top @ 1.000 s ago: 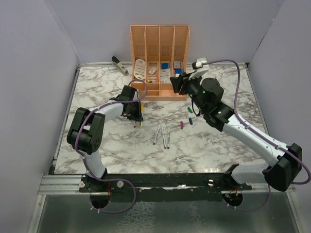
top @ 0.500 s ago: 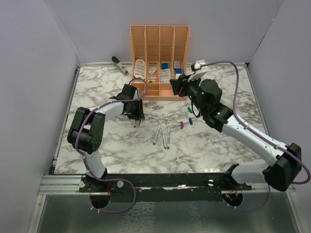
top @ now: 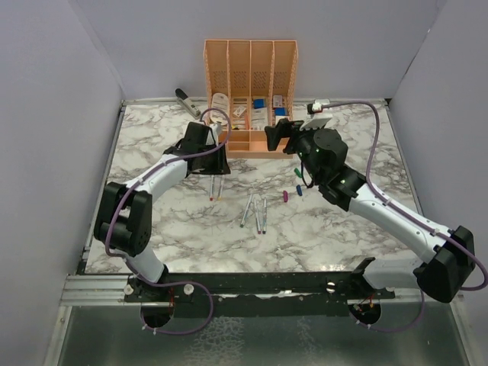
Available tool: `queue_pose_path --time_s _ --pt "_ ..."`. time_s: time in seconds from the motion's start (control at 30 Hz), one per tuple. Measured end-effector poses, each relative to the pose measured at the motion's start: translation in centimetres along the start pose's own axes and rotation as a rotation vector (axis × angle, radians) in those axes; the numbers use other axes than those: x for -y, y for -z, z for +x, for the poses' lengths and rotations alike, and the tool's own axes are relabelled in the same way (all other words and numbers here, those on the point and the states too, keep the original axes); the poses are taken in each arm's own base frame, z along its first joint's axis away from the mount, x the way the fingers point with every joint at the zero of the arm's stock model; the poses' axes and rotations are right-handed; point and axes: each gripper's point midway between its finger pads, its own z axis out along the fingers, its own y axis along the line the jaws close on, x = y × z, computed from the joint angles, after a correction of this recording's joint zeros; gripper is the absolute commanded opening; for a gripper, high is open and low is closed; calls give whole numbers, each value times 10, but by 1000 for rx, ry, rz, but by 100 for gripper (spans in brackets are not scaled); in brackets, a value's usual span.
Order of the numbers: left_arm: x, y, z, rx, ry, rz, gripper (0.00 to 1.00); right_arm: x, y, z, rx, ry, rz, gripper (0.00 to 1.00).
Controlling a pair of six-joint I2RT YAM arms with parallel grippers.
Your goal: Insert the pens into the pen caps
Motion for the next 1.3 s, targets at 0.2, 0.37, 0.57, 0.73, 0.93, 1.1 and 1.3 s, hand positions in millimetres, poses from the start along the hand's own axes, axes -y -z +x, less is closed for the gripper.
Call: queue_pose_path --time_s 0.2,0.37,0.57,0.73,0.93,1.1,1.3 --pt "27 20 -17 79 -136 94 39 26 12 0 32 -77 114 96" --pt "55 17 8 37 -279 199 39 61 13 -6 54 -167 206 98" --pt "77 17 45 -46 -411 226 39 118 14 2 31 -293 367 99" --pt "71 22 53 -137 -422 157 39 122 17 7 17 -294 380 98" --pt "64 16 58 -260 -415 65 39 125 19 10 8 -274 394 97" --pt "67 6 76 -372 -452 1 39 126 20 13 -5 -262 403 96" --pt "64 -6 107 -481 -477 -65 39 129 19 22 -36 -237 412 96"
